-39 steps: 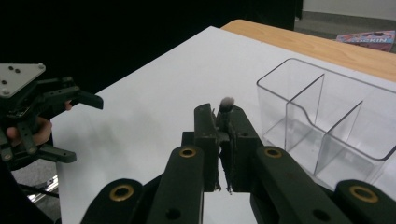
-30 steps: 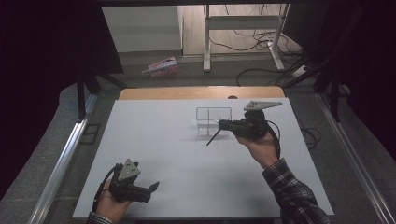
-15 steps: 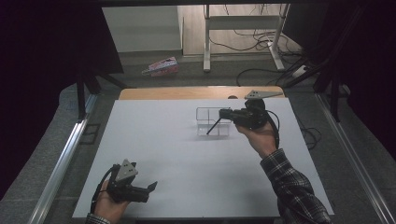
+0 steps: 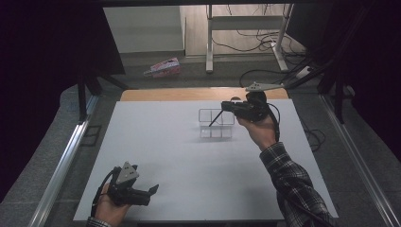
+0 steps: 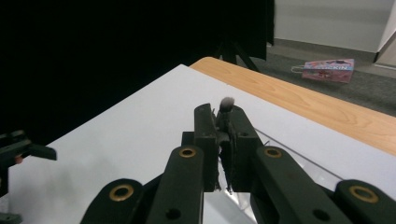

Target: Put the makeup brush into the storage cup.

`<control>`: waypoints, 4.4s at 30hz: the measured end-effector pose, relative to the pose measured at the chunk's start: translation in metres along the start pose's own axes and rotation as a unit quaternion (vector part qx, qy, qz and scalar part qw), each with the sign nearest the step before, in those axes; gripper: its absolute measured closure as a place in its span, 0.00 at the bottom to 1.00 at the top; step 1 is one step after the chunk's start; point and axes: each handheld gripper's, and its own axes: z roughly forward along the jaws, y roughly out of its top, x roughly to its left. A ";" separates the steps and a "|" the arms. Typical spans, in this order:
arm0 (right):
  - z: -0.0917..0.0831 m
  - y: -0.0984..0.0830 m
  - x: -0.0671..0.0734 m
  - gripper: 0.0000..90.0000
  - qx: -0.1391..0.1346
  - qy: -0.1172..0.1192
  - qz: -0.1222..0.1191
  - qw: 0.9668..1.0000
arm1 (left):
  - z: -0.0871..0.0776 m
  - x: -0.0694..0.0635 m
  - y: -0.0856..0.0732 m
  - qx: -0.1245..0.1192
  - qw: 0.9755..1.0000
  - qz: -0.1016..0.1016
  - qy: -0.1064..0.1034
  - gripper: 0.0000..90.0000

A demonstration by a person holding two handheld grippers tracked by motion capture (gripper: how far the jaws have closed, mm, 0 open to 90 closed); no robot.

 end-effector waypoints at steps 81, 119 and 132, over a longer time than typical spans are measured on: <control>0.085 -0.026 -0.014 0.94 0.053 -0.054 -0.027 0.997 | 0.002 -0.002 0.000 0.015 1.000 0.002 -0.006 0.00; 0.081 -0.028 -0.002 0.03 0.092 -0.050 -0.054 0.993 | 0.002 -0.001 -0.001 0.017 1.000 -0.001 -0.004 0.00; 0.074 -0.028 0.006 0.03 0.100 -0.048 -0.076 0.991 | 0.001 -0.001 -0.001 0.012 1.000 -0.005 -0.004 0.00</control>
